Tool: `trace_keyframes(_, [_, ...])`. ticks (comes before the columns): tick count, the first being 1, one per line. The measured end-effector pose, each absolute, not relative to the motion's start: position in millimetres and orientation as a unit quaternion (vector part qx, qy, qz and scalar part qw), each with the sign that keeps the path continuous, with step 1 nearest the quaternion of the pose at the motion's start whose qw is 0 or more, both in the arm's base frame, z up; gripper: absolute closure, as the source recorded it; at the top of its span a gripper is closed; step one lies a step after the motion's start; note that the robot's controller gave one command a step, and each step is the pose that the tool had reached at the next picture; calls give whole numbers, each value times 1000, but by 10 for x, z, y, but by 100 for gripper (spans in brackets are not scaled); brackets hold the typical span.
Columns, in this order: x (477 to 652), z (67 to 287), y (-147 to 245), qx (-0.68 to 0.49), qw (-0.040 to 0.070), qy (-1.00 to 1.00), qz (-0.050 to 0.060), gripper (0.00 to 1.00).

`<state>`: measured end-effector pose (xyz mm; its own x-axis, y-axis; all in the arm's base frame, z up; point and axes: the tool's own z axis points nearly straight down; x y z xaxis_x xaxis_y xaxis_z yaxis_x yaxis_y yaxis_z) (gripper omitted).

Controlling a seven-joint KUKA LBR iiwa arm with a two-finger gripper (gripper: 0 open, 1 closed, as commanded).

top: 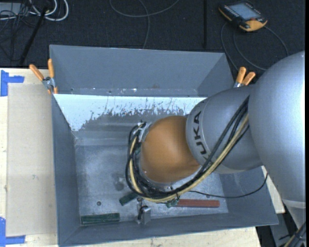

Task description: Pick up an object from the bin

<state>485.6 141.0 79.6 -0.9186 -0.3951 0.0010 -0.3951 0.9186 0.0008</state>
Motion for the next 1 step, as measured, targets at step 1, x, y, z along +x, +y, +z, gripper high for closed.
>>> trace_keyframes(1, [4835,801,1353,226,-1,-974,-1,0])
